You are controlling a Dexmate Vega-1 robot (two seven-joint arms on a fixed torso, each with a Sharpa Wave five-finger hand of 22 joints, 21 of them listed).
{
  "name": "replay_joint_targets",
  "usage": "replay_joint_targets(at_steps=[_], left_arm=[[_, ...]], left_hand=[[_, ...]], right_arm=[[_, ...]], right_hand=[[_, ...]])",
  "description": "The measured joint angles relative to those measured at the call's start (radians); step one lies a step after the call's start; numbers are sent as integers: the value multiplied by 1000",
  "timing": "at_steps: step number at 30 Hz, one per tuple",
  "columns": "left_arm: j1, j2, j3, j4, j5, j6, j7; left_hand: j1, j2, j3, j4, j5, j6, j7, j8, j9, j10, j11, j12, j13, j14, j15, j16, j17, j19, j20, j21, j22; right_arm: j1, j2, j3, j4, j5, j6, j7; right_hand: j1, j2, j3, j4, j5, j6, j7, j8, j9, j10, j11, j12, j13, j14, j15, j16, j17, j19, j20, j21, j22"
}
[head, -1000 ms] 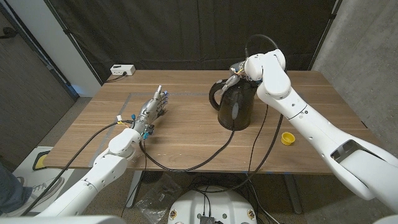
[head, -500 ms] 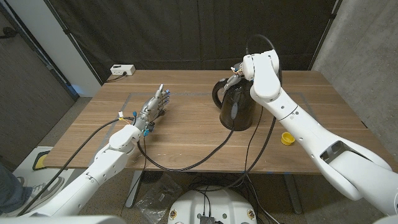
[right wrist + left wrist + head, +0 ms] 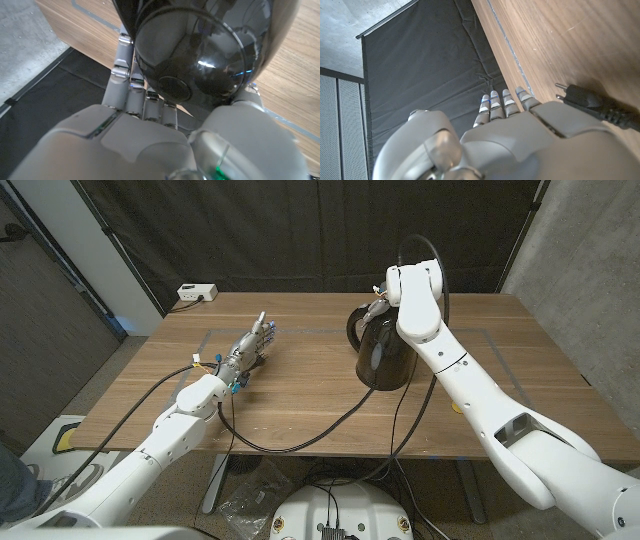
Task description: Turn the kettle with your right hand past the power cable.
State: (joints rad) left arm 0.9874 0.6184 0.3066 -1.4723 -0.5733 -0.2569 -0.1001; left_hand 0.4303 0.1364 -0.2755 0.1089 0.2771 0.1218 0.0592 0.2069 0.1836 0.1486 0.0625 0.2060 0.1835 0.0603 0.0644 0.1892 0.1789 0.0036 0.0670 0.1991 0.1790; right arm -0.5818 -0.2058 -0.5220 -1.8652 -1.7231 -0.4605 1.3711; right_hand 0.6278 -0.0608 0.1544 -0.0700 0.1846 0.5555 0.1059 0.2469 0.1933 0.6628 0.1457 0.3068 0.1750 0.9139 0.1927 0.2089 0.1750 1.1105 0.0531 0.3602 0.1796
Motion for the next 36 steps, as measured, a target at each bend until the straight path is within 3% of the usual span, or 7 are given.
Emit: replay_joint_targets(at_steps=[7,11,15,20,21,31,36], left_arm=[[-19,1,3,15,1,3,-17],[-25,-1,5,22,2,3,-23],[-29,-3,6,25,3,3,-28],[-28,-3,6,25,3,3,-28],[-26,-3,6,24,4,1,-28],[-16,-2,2,16,3,0,-20],[-13,-1,1,13,3,0,-19]], left_hand=[[8,8,0,0,-4,5,5,0,0,-6,6,0,0,0,0,0,0,1,-1,0,0],[8,8,0,0,-4,5,5,0,0,-6,6,0,0,0,0,0,0,1,-1,0,0],[8,8,0,0,-4,5,5,0,0,-6,6,0,0,0,0,0,0,1,-1,0,0],[7,7,0,0,-4,5,5,0,0,-6,6,0,0,0,0,0,0,1,-1,0,0],[7,7,0,0,-4,5,5,0,0,-6,6,0,0,0,0,0,0,1,-1,0,0],[7,7,0,0,-4,11,0,0,0,-6,6,0,0,0,0,0,0,-3,3,0,0],[7,7,0,0,-7,14,4,0,0,-6,6,0,0,0,0,0,0,-2,3,0,0]], right_arm=[[-44,144,121,19,-179,124,3],[-72,286,196,31,-298,181,5],[-83,352,231,36,-360,212,5],[-83,352,231,36,-410,240,5],[-97,432,277,40,-423,249,5],[-110,463,298,35,-442,271,5],[-115,442,285,24,-428,269,6]], right_hand=[[-1,1,-4,4,0,-5,5,-9,0,-1,-4,-10,0,13,-5,-6,0,18,-18,0,2],[-6,6,-4,4,0,-11,11,-15,0,-1,-4,-11,0,16,-5,-6,0,18,-18,7,9],[-6,6,-4,4,0,-5,16,-15,0,-1,-4,-15,0,16,-6,-6,-1,18,-18,7,11],[-6,6,-7,7,0,-11,21,-22,0,-1,-4,-19,0,25,-3,-8,-1,18,-18,15,15],[-6,6,-8,8,0,-11,21,-22,0,-1,-4,-19,0,25,-4,-8,-1,18,-18,15,15],[-6,6,-14,8,0,-27,16,-33,0,-9,-13,-34,0,28,-7,-21,0,18,-18,15,20],[-9,9,-34,17,0,-57,-3,-50,0,-16,-47,-50,5,23,-16,-34,4,21,-22,16,22]])
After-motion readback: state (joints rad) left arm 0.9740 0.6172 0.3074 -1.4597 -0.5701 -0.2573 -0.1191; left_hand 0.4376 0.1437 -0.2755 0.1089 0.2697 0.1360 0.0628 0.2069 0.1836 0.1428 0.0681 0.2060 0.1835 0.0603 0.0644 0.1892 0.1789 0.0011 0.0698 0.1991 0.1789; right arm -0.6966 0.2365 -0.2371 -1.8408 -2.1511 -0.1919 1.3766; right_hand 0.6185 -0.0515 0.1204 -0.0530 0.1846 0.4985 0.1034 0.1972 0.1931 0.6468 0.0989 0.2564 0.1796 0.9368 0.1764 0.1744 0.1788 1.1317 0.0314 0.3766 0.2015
